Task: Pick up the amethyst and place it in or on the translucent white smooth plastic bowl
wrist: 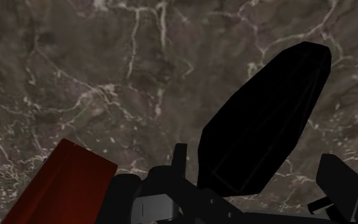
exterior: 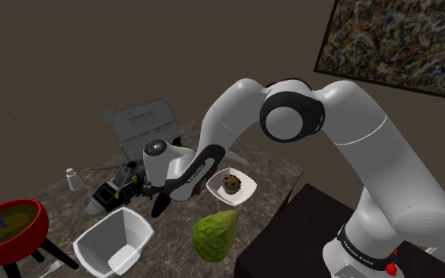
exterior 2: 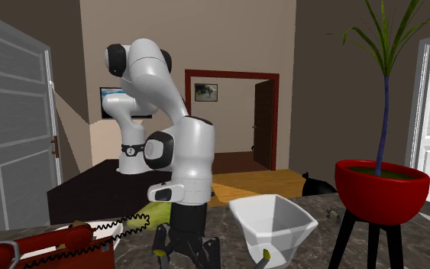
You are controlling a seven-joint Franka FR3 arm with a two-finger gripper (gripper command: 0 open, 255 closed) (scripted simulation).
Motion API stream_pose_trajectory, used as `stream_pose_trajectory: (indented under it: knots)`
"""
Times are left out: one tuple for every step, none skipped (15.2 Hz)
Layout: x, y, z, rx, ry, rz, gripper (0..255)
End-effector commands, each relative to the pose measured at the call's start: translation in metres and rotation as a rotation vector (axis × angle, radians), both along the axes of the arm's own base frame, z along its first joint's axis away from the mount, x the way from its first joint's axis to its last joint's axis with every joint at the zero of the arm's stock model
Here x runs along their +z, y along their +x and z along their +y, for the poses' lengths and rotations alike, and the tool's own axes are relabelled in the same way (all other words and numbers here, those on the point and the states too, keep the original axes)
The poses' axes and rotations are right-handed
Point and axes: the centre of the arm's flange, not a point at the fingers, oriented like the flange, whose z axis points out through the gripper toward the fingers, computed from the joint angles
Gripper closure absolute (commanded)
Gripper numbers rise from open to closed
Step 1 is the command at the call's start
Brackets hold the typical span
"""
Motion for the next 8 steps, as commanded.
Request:
stream_pose_trajectory:
  knots:
    - [-0.01, 0.002, -0.002, -0.01, -0.001, 0.003, 0]
    - [-0.015, 0.003, -0.002, -0.01, -0.001, 0.003, 0]
    - [-0.021, 0.005, -0.003, -0.01, -0.001, 0.003, 0]
    - [-0.026, 0.006, -0.004, -0.01, -0.001, 0.003, 0]
    - [-0.029, 0.007, -0.004, -0.01, -0.001, 0.003, 0]
    - [-0.029, 0.007, -0.004, -0.01, -0.001, 0.003, 0]
    - [-0.029, 0.007, -0.004, -0.01, -0.001, 0.003, 0]
    - [-0.029, 0.007, -0.004, -0.01, -0.001, 0.003, 0]
